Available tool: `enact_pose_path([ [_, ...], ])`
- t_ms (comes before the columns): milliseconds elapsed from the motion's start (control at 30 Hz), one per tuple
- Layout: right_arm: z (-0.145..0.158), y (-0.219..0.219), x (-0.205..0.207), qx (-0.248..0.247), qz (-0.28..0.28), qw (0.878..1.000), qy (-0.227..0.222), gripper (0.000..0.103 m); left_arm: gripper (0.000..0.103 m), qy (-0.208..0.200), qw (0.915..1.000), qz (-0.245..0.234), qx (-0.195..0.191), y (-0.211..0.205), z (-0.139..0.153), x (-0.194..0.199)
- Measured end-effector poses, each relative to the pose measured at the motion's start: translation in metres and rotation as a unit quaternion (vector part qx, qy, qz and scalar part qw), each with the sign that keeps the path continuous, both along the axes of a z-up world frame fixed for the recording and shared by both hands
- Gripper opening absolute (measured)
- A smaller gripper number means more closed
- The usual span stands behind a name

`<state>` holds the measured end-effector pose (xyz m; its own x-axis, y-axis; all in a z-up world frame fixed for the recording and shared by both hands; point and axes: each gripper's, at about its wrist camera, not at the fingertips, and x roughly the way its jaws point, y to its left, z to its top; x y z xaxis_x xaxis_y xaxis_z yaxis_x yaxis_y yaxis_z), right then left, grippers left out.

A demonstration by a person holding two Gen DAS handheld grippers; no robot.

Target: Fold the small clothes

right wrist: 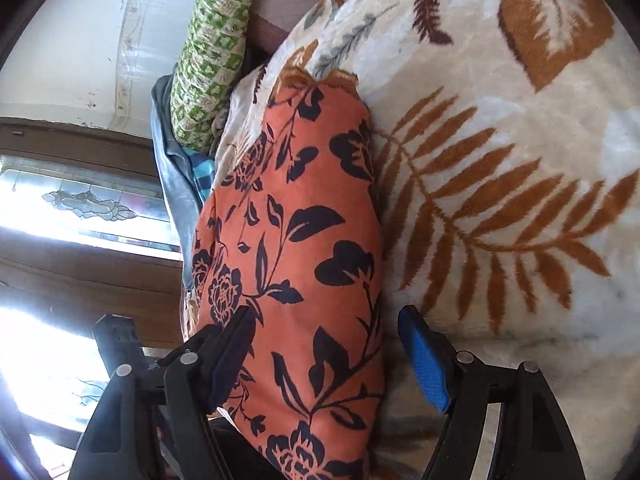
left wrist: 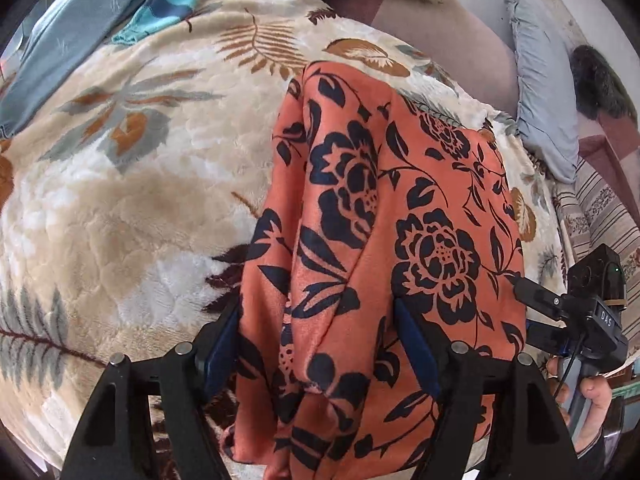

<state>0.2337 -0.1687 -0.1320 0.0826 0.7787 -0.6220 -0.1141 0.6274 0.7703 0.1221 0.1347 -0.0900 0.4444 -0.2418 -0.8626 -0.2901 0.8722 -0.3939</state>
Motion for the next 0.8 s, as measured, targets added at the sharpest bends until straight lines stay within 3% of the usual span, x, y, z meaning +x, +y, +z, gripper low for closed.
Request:
enact_pose_path([
  [33,0.001,0.008,0.000,-0.005,0.014,1.000,-0.011,0.076,0.075,0.003,1.0000,0.001,-0.002,0.000,0.000,0.001],
  [67,0.004,0.017,-0.001,-0.030,0.030,0.999,-0.019,0.067,0.067,0.005,1.0000,-0.002,0.000,-0.002,0.001,0.002],
  [100,0.008,0.023,-0.003,-0.054,0.037,0.997,-0.028,0.054,0.051,0.004,0.9999,-0.014,0.000,-0.006,0.004,0.004],
  [133,0.013,0.026,-0.005,-0.063,0.041,0.997,-0.035,0.050,0.045,0.003,0.9997,-0.021,0.014,-0.011,0.009,0.005],
  [167,0.019,0.025,-0.006,-0.066,0.043,0.996,-0.044,0.043,0.030,-0.002,0.9992,-0.026,0.031,-0.015,0.017,0.005],
  [200,0.027,0.025,-0.008,-0.068,0.044,0.995,-0.056,0.040,0.027,-0.008,0.9987,-0.026,0.043,-0.019,0.025,0.004],
  [400,0.105,-0.001,-0.021,-0.074,0.032,0.984,-0.156,0.038,0.023,-0.096,0.9937,-0.028,0.051,-0.046,0.089,-0.001],
  [533,0.141,-0.034,-0.018,-0.084,0.018,0.975,-0.204,0.038,0.023,-0.148,0.9866,-0.043,0.055,-0.076,0.112,0.003],
  [700,0.117,-0.062,-0.008,-0.115,-0.009,0.974,-0.197,0.038,0.027,-0.125,0.9892,-0.065,0.040,-0.107,0.079,0.026],
  [733,0.103,-0.068,-0.005,-0.119,-0.015,0.975,-0.187,0.039,0.027,-0.107,0.9909,-0.069,0.042,-0.113,0.063,0.031],
  [800,0.070,-0.079,0.001,-0.137,-0.027,0.977,-0.161,0.046,0.040,-0.056,0.9942,-0.082,0.040,-0.120,0.028,0.040],
])
